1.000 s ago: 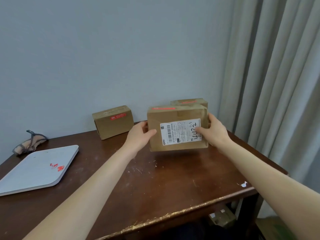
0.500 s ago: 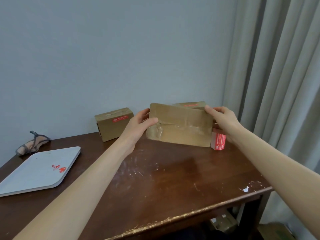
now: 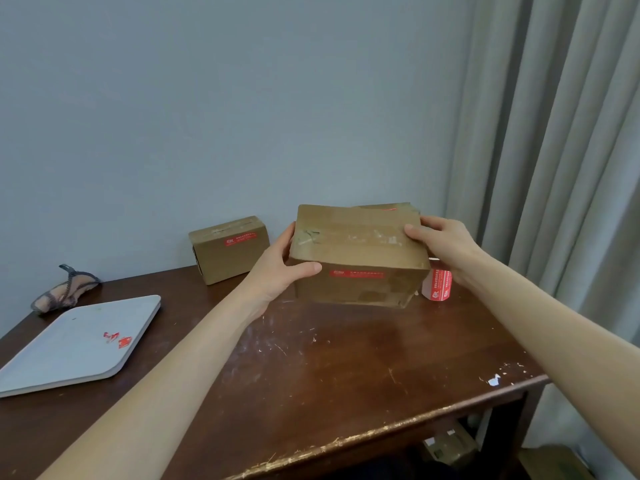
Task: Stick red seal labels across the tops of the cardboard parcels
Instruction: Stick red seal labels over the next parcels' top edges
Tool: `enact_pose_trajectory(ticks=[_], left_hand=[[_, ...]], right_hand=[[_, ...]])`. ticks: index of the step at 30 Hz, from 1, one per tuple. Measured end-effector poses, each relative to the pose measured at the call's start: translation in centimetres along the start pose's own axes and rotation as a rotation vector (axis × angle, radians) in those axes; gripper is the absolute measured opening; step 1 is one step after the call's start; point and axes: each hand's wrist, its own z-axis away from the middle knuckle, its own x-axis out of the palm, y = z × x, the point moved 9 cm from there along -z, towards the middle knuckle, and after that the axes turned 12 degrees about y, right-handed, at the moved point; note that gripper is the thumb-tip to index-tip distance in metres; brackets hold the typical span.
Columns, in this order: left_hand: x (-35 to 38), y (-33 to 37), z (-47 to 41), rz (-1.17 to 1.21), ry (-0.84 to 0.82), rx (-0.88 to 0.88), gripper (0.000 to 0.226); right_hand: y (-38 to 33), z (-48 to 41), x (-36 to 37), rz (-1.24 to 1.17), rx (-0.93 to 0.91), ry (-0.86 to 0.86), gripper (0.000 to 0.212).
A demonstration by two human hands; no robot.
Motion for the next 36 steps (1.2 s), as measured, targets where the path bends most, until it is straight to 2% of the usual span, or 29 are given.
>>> enact_pose_trajectory(ticks=[3,7,11,15,17,20,22,26,29,32,34,36], left_hand=[[-0.5,-0.1,0.0,0.015,0.070,0.000,0.071],[-1.2,-1.0,-0.1,0.028,0.181,-0.046,0.047],[-1.5,-2.2,-0.3,0.067,0.247,-0.142,0.035],[-1.5,-2.7,-0.8,-0.020,0.265,-0.151,0.039],[-1.3,-2.9,-1.1,-0.083,0.267,-0.152,0.043],[-1.3,-3.0,-1.7,-0.197,0.284,-0.145,0.043],[-1.1,-3.0,-2.0,-0.262,0.294,-0.137,0.038],[-0.9,-3.4,-2.6,-0.404,0.317,-0.115,0.043],[-1.0,-3.6,-2.9,-0.411,0.348,-0.079,0.049],[-1.4,-2.3,-2.4,-0.502,0.448,0.109,0.049],[-1.1,-0.6,-1.7,-0.551,0.511,0.294,0.039],[-0.4,0.2,-1.3,-0.576,0.513,0.373,0.023]], right_hand=[[0.0,-0.3,-0.3,0.080,0.001,0.052,0.042],[-0.2,0.6,0.6,0.092,0.031,-0.048,0.047],[0.2,1.4,1.8,0.133,0.031,-0.176,0.067],[0.7,1.3,2.7,0.244,-0.061,-0.229,0.095],[1.2,0.7,2.7,0.277,-0.080,-0.187,0.090],[1.7,0.4,3.0,0.281,-0.077,-0.165,0.060],[1.8,0.5,3.3,0.291,-0.079,-0.162,0.048],[1.6,0.3,3.5,0.461,-0.135,-0.092,0.055],[1.3,0.0,3.5,0.539,-0.183,-0.014,0.058],[1.6,-0.3,3.6,0.517,-0.213,0.004,0.053],[1.8,-0.6,3.6,0.503,-0.225,0.012,0.050],[1.9,-0.6,3.6,0.499,-0.228,0.016,0.050]])
